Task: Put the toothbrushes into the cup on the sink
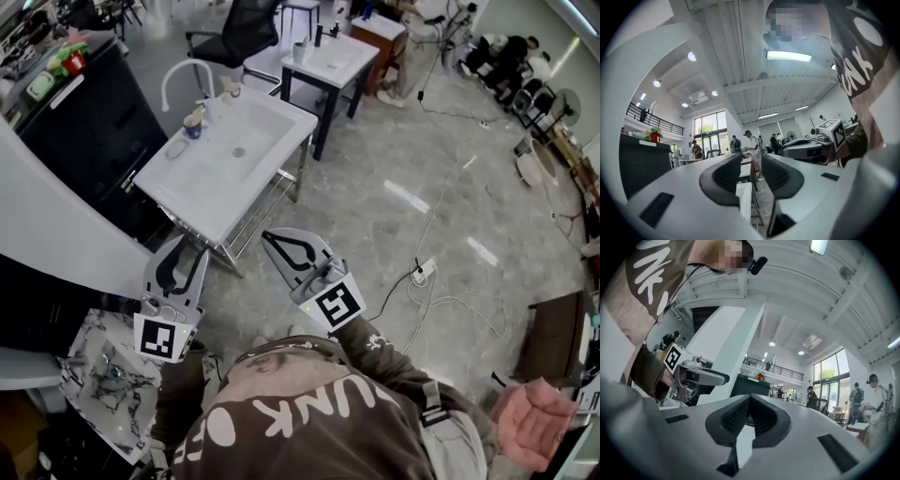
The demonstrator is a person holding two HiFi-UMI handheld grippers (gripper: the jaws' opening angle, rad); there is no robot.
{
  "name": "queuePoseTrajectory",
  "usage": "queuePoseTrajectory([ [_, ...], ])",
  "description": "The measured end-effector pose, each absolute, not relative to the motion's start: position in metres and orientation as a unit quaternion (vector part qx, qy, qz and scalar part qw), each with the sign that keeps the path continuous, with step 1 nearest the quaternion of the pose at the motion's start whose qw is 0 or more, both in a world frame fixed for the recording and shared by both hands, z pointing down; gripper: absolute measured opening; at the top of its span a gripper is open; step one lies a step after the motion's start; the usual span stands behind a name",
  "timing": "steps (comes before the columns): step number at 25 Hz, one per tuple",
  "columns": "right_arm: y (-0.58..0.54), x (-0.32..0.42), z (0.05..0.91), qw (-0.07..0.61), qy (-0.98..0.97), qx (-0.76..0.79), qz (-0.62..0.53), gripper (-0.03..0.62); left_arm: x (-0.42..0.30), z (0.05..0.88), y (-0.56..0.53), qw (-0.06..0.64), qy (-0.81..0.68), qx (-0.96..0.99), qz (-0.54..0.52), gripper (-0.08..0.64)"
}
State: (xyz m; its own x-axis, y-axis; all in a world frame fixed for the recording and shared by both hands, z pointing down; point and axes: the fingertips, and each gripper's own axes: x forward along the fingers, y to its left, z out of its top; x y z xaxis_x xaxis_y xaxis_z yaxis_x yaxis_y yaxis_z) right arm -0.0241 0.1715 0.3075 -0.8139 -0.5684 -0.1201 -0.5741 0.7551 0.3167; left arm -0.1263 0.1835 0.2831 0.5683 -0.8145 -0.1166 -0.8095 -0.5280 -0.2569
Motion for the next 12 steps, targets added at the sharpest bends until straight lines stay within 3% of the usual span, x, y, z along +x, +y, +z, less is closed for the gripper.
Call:
queuePoseTrajectory([
  [6, 0.1702, -0.0218, 0.3023, 0.034, 0.934, -0.314, 0.166, 0.009, -0.1266, 0.2804, 0.1825, 0.153, 0.464, -0.873, -0.002, 0.126],
  [12, 0.1727, -0.0200, 0.3092, -0.011, 0.933, -0.308, 0.187, 0.009, -0.1291, 0.2773, 0.1866, 0.151, 0.470, -0.870, 0.001, 0.126],
])
